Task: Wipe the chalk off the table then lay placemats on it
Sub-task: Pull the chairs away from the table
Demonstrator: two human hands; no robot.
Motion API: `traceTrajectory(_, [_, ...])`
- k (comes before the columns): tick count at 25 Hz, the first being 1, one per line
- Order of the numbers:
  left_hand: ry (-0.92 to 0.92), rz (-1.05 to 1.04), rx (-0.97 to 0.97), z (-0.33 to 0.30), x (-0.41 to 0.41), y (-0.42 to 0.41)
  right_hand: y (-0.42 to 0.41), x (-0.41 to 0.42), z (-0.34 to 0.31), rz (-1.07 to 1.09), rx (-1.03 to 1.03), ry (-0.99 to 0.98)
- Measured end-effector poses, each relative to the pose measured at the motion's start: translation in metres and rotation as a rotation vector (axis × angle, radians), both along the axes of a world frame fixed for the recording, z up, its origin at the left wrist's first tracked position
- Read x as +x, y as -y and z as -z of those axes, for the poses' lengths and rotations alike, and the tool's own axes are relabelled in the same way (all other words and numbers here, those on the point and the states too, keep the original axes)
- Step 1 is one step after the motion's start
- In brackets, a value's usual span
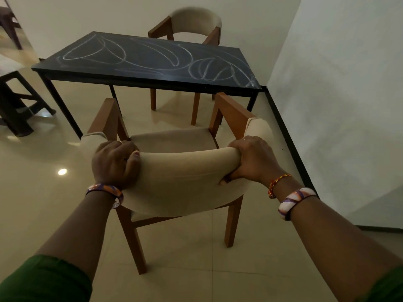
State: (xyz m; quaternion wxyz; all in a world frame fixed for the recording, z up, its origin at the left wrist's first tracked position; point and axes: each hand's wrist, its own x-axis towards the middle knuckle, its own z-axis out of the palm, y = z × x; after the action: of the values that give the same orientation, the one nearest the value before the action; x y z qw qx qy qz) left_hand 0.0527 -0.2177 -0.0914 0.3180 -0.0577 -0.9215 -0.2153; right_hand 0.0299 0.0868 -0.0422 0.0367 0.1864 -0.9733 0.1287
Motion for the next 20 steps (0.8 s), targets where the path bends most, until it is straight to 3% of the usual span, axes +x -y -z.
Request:
traceTrajectory(7, [0.025, 0.035, 0.115, 0.005, -0.008, 0.048, 0.061, 0.014, 0.000, -0.002, 0.150, -0.030])
traceTrajectory(12, [0.177, -0.314, 0.786, 0.011, -0.008, 0.041, 0.093, 0.017, 0.006, -0.108, 0.178, -0.150])
traceTrajectory(20, [0.054, -0.268, 1.024, 0.015, -0.021, 0.047, 0.101, 0.008, 0.021, -0.125, 0.105, -0.336])
